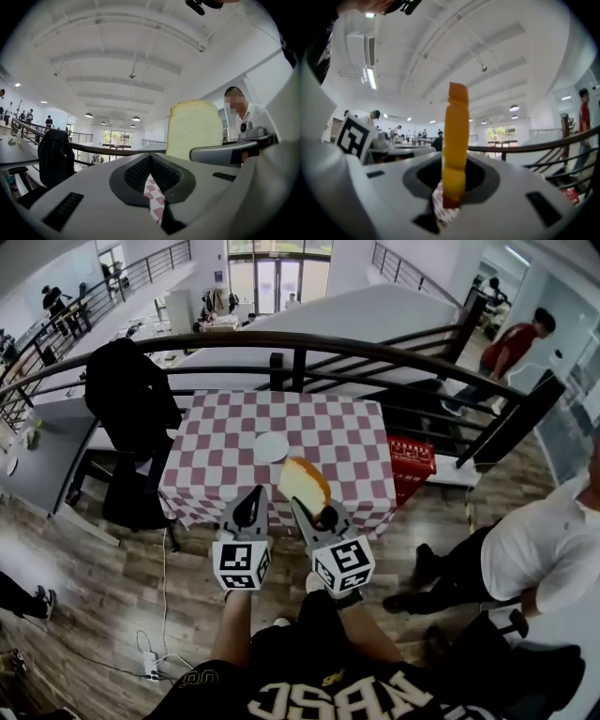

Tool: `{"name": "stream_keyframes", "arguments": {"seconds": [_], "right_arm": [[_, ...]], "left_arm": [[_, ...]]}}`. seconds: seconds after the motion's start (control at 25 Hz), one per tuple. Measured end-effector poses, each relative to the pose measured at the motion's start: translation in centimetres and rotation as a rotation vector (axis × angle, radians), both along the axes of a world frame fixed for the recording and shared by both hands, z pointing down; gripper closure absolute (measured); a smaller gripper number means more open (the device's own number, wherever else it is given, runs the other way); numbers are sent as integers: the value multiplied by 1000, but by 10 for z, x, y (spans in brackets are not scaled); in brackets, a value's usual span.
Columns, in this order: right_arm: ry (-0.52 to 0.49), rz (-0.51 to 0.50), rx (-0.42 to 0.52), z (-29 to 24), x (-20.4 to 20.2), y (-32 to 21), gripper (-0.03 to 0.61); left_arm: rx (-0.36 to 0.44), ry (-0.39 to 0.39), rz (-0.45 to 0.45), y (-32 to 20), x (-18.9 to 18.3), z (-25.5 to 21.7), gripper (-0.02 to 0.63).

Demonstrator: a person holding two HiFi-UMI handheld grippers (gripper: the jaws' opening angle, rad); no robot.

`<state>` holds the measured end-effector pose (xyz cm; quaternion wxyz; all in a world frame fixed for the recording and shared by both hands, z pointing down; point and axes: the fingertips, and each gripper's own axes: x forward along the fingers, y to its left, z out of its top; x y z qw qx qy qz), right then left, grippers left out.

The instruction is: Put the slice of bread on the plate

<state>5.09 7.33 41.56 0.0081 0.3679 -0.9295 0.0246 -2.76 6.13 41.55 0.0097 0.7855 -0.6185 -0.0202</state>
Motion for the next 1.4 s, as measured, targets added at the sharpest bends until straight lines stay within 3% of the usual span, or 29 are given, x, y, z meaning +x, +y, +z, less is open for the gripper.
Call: {"name": "stream_keyframes", "arguments": {"seconds": [0.24, 0.4, 0.56, 0.92, 1.4], "right_arm": [[-14, -27, 3, -23, 6, -87, 480], [-41, -23, 33, -17, -1, -180, 480], [-40, -35, 51, -24, -1, -235, 480], [-8, 30, 48, -1, -8, -313, 480], [18, 139, -9, 26, -86, -375, 480]], "left_arm": [[21, 32, -36, -84, 2, -23, 595], [62, 6, -26, -174, -4, -20, 594], [68, -11, -29, -228, -1, -29, 595], [16, 44, -31, -315, -15, 1, 595], [-51, 77, 99, -380, -91, 45, 594]]}}
